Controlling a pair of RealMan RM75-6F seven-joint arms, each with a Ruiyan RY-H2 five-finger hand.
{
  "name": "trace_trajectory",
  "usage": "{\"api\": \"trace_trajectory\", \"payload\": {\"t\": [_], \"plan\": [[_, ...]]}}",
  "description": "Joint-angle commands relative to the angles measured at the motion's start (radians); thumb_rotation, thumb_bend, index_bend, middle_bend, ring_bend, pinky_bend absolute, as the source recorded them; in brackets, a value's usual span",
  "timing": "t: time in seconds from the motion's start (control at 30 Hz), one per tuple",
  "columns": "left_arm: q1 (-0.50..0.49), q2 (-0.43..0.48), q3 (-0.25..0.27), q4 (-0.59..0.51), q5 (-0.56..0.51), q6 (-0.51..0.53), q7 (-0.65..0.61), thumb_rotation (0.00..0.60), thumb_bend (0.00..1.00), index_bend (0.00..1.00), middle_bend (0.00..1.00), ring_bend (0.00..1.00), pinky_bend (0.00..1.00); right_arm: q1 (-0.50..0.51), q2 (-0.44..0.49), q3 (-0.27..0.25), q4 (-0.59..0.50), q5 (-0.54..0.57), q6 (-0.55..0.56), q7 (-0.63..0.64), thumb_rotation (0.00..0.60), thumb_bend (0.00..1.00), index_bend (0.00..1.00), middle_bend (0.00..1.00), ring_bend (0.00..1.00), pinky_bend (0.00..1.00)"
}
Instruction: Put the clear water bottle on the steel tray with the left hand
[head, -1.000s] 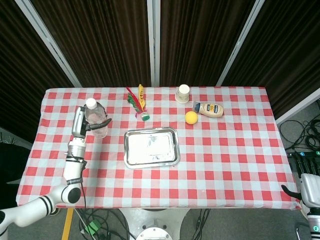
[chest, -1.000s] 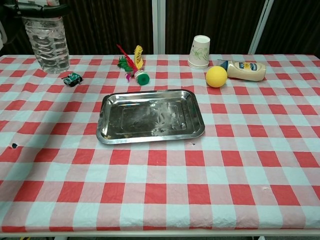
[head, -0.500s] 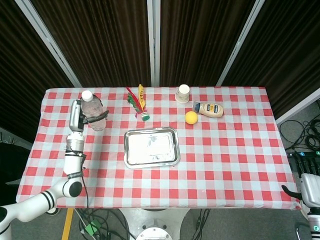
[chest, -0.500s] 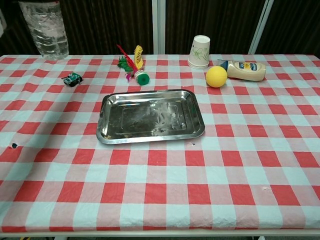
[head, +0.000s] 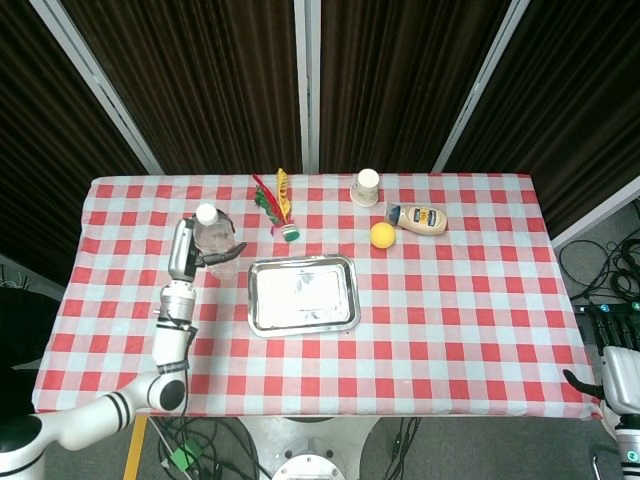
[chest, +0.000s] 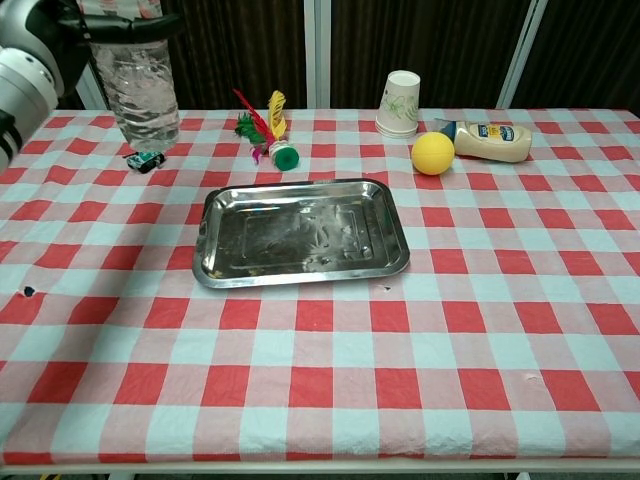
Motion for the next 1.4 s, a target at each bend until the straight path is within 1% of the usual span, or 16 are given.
{"api": "trace_trajectory", "payload": {"t": [0.03,0.2,0.37,0.6,0.77,0.9,0.97,1.03,1.4], "plan": [[0.004,-0.142,0.034,0.080,0.023,0.107,0.024,0.600,0.28,0.66,0.67,0.56,0.62,0.000,0.002,0.003,0.000,0.002,0.001,0.010,0.600,0.10,0.00,0.05,0.00,0.00],[-0.006,-0.220,0.046,0.154,0.027,0.107,0.005,0.600,0.28,0.65,0.66,0.56,0.62,0.003,0.006,0.004,-0.001,0.006,-0.011,0.016,0.600,0.10,0.00,0.05,0.00,0.00],[-0.031,-0.281,0.041,0.238,0.035,0.089,-0.027,0.600,0.28,0.65,0.66,0.56,0.62,0.004,0.009,0.004,-0.004,0.009,-0.016,0.019,0.600,0.10,0.00,0.05,0.00,0.00],[-0.077,-0.346,0.003,0.331,0.019,0.048,-0.063,0.600,0.28,0.65,0.66,0.56,0.62,0.009,0.013,0.010,-0.008,0.024,-0.031,0.025,0.600,0.10,0.00,0.05,0.00,0.00],[-0.120,-0.389,-0.036,0.384,-0.003,0.014,-0.076,0.600,0.28,0.63,0.65,0.54,0.60,0.010,0.016,0.009,-0.011,0.027,-0.038,0.029,0.600,0.10,0.00,0.05,0.00,0.00],[-0.149,-0.425,-0.050,0.443,-0.005,0.005,-0.091,0.600,0.28,0.63,0.64,0.52,0.60,0.010,0.020,0.011,-0.013,0.030,-0.041,0.041,0.600,0.10,0.00,0.05,0.00,0.00],[-0.157,-0.441,-0.050,0.478,-0.001,0.007,-0.102,0.600,0.28,0.62,0.64,0.52,0.59,0.011,0.023,0.012,-0.015,0.031,-0.044,0.048,0.600,0.10,0.00,0.05,0.00,0.00],[-0.157,-0.442,-0.038,0.491,-0.009,0.003,-0.112,0.600,0.28,0.62,0.63,0.52,0.59,0.011,0.024,0.011,-0.016,0.030,-0.044,0.052,0.600,0.10,0.00,0.05,0.00,0.00],[-0.173,-0.442,0.019,0.497,-0.081,0.012,-0.135,0.600,0.26,0.60,0.62,0.50,0.58,0.010,0.024,0.012,-0.017,0.032,-0.043,0.050,0.600,0.10,0.00,0.05,0.00,0.00]]}}
